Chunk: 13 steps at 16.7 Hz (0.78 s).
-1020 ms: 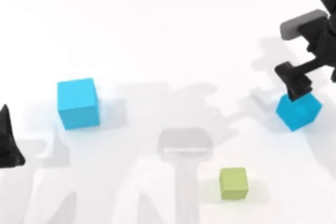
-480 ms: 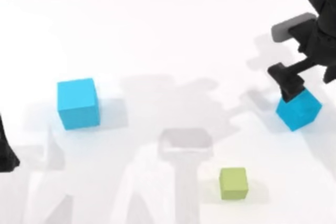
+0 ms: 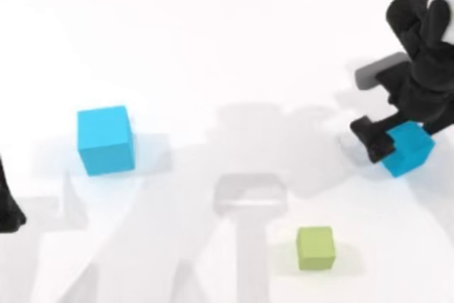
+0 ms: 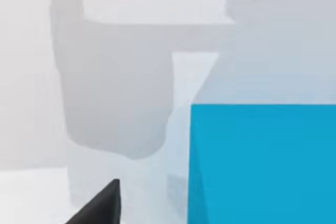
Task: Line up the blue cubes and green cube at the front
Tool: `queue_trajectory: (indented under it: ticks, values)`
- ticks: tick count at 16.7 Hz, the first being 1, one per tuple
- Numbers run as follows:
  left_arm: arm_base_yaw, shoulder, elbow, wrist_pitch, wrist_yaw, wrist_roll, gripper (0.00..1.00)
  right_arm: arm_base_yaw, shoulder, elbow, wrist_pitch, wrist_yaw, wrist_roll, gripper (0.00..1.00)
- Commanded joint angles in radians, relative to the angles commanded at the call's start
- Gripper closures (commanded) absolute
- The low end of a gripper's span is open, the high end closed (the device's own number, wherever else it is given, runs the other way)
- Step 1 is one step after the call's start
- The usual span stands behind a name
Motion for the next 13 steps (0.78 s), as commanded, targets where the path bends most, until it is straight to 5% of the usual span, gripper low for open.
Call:
queue_trajectory:
  ticks: [7,13]
  values:
    - [0.000,0.000,0.000,0.000,0.000,0.000,0.00,0.001,0.028,-0.050,0.071,0.000,0.001,0.00]
    - [0.000,0.000,0.000,0.000,0.000,0.000,0.00,0.001,0.028,-0.050,0.071,0.000,0.001,0.45]
